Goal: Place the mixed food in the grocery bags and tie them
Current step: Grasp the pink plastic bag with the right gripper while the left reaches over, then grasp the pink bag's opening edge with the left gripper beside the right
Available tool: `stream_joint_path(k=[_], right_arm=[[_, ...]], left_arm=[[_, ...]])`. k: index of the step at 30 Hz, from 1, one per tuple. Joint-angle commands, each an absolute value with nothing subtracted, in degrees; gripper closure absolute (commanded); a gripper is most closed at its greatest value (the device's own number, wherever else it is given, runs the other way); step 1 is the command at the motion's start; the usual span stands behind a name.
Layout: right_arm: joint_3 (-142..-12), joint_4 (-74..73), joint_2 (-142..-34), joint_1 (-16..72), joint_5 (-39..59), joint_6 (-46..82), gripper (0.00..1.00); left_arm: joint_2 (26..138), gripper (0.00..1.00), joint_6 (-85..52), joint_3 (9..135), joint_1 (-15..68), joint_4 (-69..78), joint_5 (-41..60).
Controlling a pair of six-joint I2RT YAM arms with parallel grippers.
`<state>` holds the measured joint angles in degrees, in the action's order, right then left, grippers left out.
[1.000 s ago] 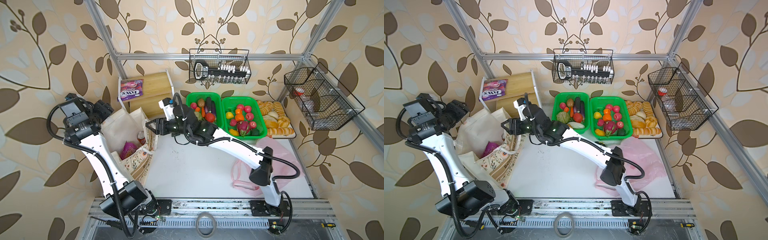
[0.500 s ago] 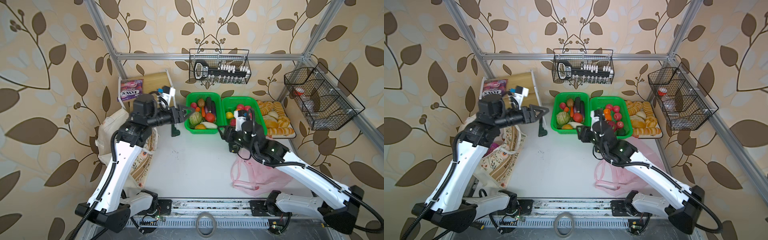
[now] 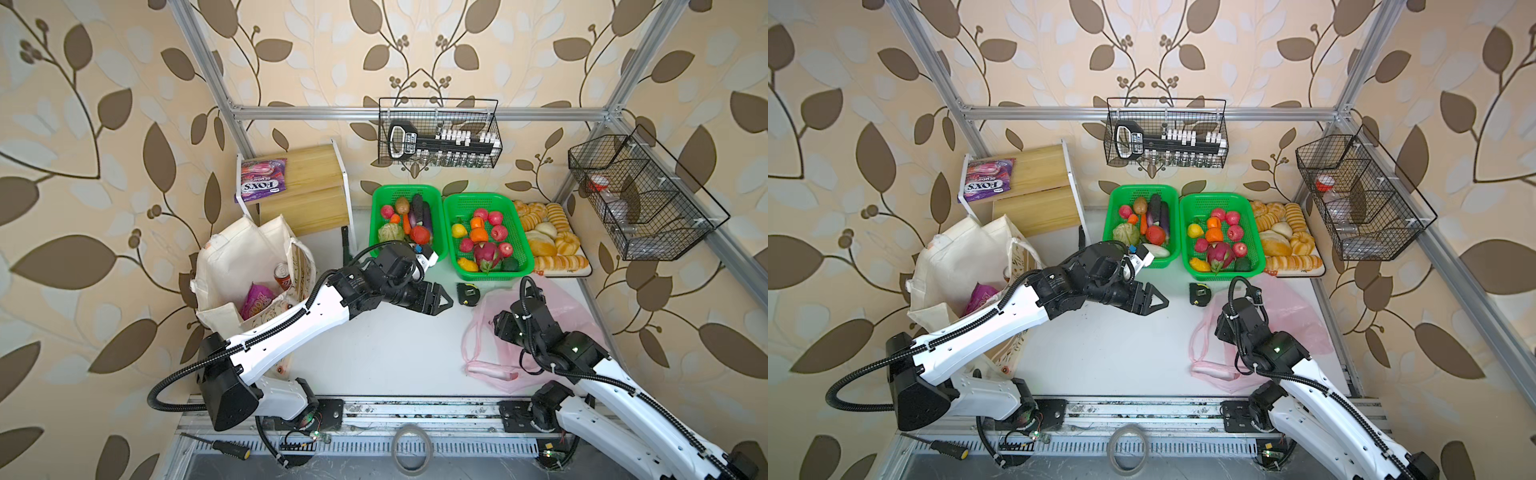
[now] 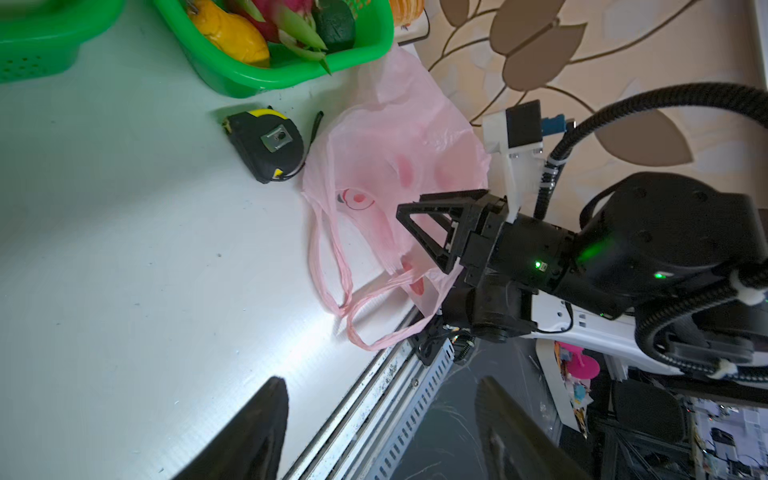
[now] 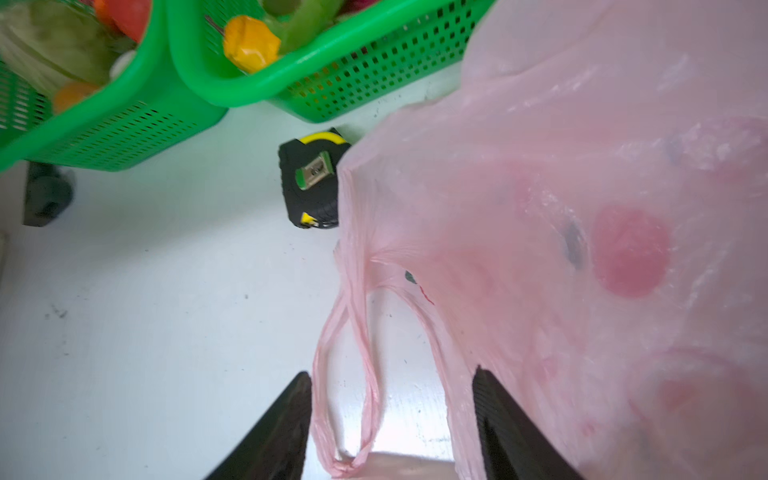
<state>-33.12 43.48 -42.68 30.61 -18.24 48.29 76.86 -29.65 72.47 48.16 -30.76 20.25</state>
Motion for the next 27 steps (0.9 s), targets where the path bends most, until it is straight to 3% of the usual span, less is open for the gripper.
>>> stream_joint_path(k=[1, 16, 19, 21, 24, 26, 27], right_arm=[[-31.9, 45.7, -45.7, 30.4, -21.2, 50.8, 0.38], [-30.0, 38.6, -59.0, 29.2, -21.3, 46.5, 0.37], [-30.0, 38.4, -62.1, 29.2, -23.7, 46.4, 0.42], [-29.8, 37.9, -62.8, 29.3, -25.1, 46.7, 0.54], [-30.0, 38.1, -61.6, 29.4, -26.2, 46.6, 0.87], [-31.3, 39.8, -59.2, 30.0, -26.3, 46.1, 1.0], [-32.2, 40.7, -57.8, 30.6, -26.3, 46.0, 1.0]], left_arm=[[74.9, 0.26, -26.1, 74.5, 48.0, -33.6, 13.3], [74.5, 0.24, -26.0, 69.6, 48.6, -31.2, 12.6], [75.4, 0.24, -25.5, 70.6, 48.6, -30.9, 12.7], [75.8, 0.24, -25.2, 70.7, 48.6, -30.7, 13.1], [76.3, 0.24, -24.7, 70.4, 48.6, -30.7, 13.4], [76.3, 0.24, -24.3, 69.8, 48.6, -30.7, 13.1], [76.2, 0.24, -24.0, 69.7, 48.6, -30.7, 13.0]])
